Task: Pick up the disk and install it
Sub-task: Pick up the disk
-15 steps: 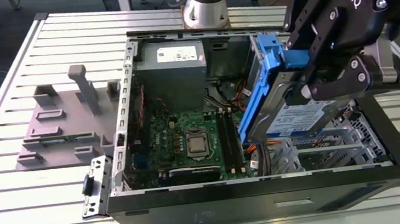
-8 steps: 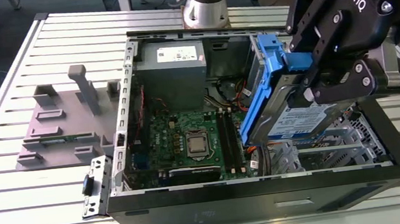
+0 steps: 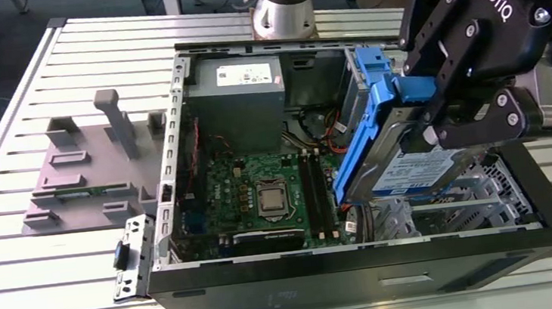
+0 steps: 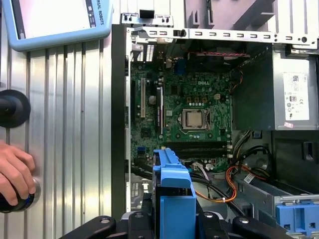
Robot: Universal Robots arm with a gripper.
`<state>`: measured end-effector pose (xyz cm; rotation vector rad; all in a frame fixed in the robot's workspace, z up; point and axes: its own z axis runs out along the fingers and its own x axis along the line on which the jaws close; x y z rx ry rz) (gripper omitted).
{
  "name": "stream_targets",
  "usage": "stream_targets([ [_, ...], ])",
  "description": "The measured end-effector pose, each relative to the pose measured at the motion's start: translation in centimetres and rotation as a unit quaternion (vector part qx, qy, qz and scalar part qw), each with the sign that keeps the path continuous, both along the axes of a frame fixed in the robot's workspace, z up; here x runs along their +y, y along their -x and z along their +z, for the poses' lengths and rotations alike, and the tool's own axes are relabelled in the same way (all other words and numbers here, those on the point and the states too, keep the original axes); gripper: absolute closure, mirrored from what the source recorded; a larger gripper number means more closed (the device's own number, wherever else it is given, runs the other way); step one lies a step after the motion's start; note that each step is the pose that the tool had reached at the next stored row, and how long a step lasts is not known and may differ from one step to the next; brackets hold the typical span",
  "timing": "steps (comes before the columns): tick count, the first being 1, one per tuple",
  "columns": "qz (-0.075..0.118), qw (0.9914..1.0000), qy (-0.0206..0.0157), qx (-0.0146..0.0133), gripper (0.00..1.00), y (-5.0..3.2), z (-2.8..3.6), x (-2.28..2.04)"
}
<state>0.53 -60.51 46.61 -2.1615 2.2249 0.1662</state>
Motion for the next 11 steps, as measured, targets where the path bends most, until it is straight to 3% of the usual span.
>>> stream_targets([
  [11, 0.0, 1.0, 0.0, 0.0, 0.63, -0.19, -0.03, -0.47],
])
